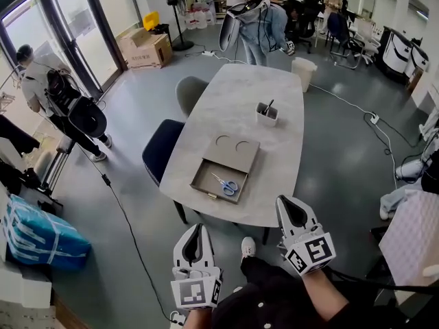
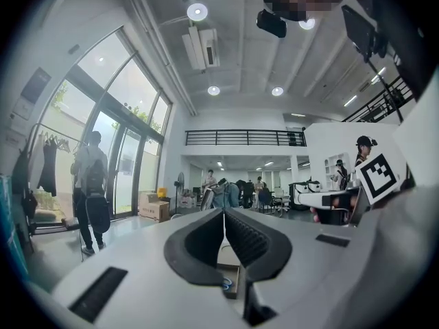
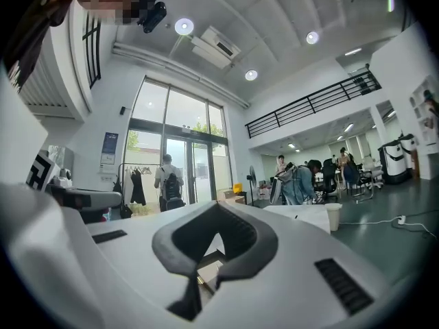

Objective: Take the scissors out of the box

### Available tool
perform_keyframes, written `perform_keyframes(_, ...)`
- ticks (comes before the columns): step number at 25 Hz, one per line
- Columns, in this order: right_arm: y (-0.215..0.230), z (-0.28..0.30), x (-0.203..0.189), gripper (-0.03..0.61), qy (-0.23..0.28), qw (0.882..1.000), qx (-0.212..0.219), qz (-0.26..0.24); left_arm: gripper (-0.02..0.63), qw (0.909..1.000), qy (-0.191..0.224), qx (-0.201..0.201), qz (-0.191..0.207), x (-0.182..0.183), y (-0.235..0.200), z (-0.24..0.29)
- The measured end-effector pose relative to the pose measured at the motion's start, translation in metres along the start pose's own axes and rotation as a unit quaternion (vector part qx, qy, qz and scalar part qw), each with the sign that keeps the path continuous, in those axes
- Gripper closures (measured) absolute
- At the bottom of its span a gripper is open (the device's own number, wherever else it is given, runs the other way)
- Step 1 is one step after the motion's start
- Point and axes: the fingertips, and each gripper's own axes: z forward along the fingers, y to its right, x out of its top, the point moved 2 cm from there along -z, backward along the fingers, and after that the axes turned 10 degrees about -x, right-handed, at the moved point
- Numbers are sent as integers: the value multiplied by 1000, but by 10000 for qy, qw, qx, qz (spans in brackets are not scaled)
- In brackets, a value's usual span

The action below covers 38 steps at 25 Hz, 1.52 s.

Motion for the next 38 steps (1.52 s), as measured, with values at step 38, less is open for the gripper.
perform_keyframes(38,13,217,-30,582,-858,9850,1493,140,597,9987,-327,384,-86,-3,-100,185)
